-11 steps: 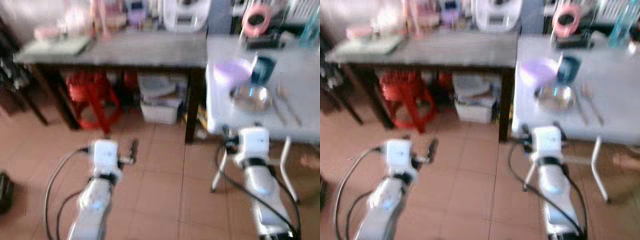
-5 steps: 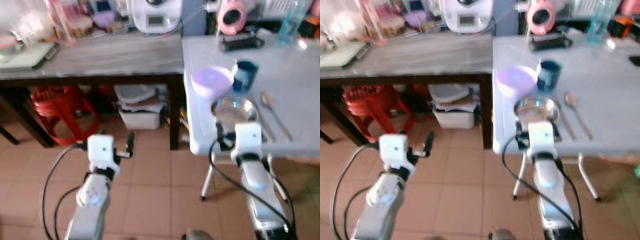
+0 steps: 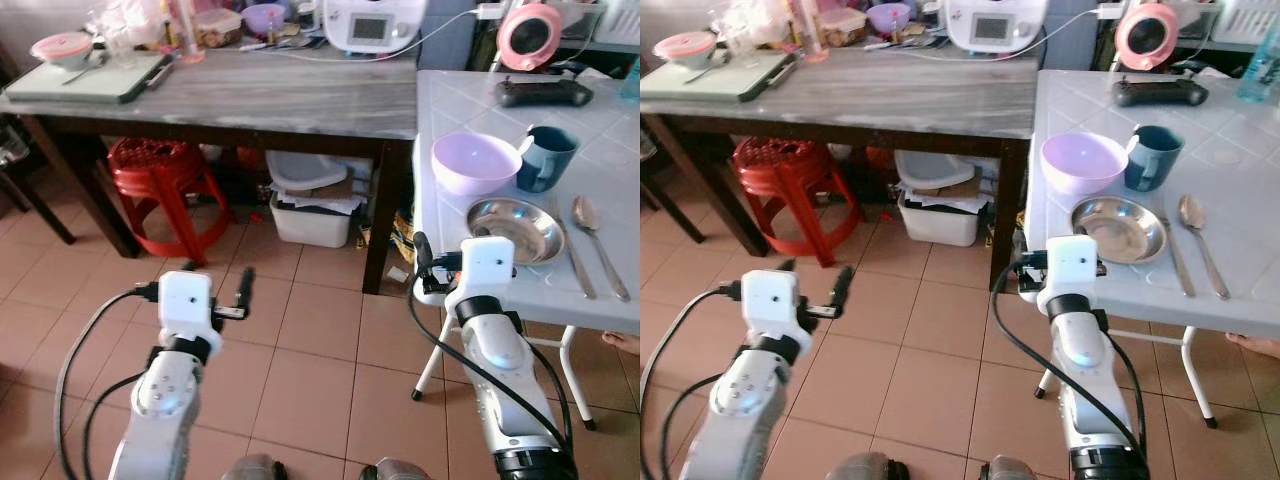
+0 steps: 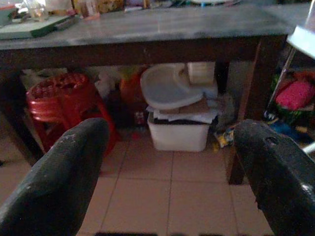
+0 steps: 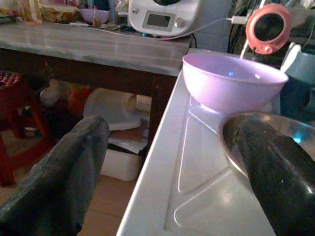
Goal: Setting the table
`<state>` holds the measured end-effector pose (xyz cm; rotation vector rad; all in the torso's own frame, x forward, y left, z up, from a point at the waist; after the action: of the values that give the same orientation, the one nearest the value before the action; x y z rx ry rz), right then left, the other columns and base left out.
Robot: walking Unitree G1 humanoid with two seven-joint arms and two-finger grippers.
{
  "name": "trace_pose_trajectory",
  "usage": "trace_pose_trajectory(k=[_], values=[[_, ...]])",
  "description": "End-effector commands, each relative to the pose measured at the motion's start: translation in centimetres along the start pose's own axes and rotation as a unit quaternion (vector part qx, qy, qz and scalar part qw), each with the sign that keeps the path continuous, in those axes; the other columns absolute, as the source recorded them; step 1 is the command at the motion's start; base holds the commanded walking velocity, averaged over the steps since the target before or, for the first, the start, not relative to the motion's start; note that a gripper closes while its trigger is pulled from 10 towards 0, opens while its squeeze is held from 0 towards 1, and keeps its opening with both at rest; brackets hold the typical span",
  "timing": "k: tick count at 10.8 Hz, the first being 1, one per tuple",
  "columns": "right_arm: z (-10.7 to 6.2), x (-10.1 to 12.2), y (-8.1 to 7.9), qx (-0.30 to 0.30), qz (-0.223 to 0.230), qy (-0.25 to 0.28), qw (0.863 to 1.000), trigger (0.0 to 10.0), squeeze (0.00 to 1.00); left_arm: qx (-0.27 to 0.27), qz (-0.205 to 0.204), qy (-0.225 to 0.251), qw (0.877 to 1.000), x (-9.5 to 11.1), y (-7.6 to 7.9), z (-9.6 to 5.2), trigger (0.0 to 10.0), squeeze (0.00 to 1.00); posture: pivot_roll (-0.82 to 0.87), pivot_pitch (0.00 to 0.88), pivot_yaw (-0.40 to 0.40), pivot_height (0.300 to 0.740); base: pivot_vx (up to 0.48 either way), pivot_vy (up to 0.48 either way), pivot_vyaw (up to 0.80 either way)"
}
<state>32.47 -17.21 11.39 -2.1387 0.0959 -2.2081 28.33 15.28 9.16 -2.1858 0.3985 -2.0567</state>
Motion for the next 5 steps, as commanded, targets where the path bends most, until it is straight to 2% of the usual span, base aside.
trace_pose_trajectory(k=[1,2,3,4,5], values=[[-0.1,0.7,0.1,0.004,0.007,0.008,1.0,10.0,1.0,-0.01,0.011,0.004,1.0,0.2,-0.3,-0.2,10.0,0.0,0.04,0.09,0.049,0.74,0.0,0.0,0.0],[-0.3,0.8,-0.2,0.011,0.005,0.01,1.0,10.0,1.0,-0.015,0.008,0.008,1.0,0.4,-0.4,-0.2,10.0,0.0,0.04,0.09,0.049,0.74,0.0,0.0,0.0],[-0.3,0.9,-0.1,0.009,0.004,0.011,1.0,10.0,0.0,-0.008,-0.008,0.009,1.0,0.7,-0.2,0.1,10.0,0.0,0.03,0.085,0.056,0.74,0.0,0.0,0.0],[-0.3,1.0,-0.1,0.01,0.004,0.013,1.0,10.0,0.0,-0.01,-0.029,0.012,0.999,1.1,0.4,0.2,10.0,0.0,0.03,0.087,0.053,0.74,0.0,-0.266,0.0],[-0.2,1.2,-0.1,0.011,0.0,0.016,1.0,10.0,0.0,-0.013,-0.03,0.015,0.999,1.4,0.8,0.2,10.0,0.0,0.03,0.087,0.052,0.74,0.0,-0.364,0.0]])
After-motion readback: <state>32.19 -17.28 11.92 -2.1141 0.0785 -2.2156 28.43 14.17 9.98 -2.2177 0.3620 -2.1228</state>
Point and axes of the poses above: a point about 5 cm out from each wrist's last joint towards the gripper, its own z axis pointing out of the wrist towards the gripper, its own x axis along the axis of the wrist's last joint, y = z × x, the point moved 5 cm from there along z, pointing out of the wrist towards the gripper, and after that the axes turned 12 degrees about z, right-handed, at the moved point
